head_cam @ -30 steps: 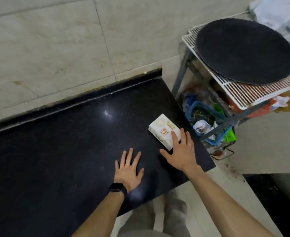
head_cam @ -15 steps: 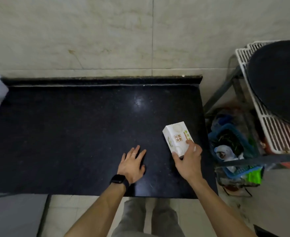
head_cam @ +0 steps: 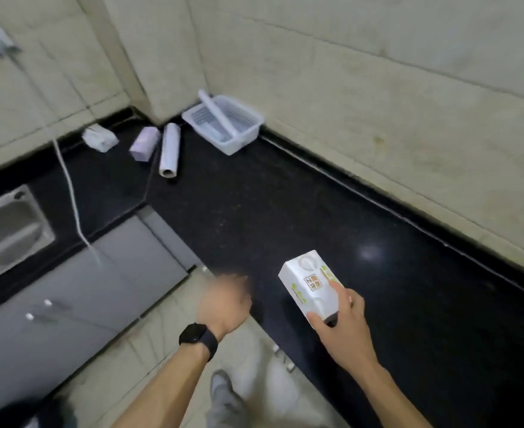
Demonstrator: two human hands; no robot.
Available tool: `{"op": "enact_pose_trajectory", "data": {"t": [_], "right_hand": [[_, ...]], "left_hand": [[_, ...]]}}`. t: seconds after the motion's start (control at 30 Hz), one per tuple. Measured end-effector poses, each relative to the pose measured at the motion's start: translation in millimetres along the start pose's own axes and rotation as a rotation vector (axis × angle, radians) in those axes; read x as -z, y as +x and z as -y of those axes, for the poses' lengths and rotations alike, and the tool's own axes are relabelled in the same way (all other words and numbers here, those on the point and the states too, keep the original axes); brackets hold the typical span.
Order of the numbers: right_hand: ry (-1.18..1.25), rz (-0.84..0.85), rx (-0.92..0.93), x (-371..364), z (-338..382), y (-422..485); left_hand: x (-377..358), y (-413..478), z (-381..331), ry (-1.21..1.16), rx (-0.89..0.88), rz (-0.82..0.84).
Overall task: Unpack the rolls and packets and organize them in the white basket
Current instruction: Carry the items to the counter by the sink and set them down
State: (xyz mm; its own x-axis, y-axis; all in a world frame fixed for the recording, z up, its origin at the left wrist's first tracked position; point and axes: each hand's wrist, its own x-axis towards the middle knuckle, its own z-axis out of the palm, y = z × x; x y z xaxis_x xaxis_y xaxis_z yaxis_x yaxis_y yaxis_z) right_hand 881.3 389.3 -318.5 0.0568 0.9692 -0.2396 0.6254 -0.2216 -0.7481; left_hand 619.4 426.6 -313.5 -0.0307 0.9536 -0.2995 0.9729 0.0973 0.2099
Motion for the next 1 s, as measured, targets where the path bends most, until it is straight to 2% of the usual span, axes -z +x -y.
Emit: {"op": "enact_pose_trajectory", "data": {"t": [0.2, 0.5, 0.73, 1.0], "right_hand": [[-0.032, 0.106, 0.22, -82, 119, 43], [-0.042, 0.092, 0.384, -198, 274, 105], [-0.049, 0.082, 0.409, -249, 340, 158], [-0.028, 0.107, 0.422, -298, 391, 248]], "left_hand": [[59, -2, 133, -0.046, 0.161, -0.169], [146, 39, 302, -0.079, 0.229, -0.287], [180, 87, 364, -0.103, 0.238, -0.343], [214, 185, 416, -0.114, 0.253, -0.345]]}}
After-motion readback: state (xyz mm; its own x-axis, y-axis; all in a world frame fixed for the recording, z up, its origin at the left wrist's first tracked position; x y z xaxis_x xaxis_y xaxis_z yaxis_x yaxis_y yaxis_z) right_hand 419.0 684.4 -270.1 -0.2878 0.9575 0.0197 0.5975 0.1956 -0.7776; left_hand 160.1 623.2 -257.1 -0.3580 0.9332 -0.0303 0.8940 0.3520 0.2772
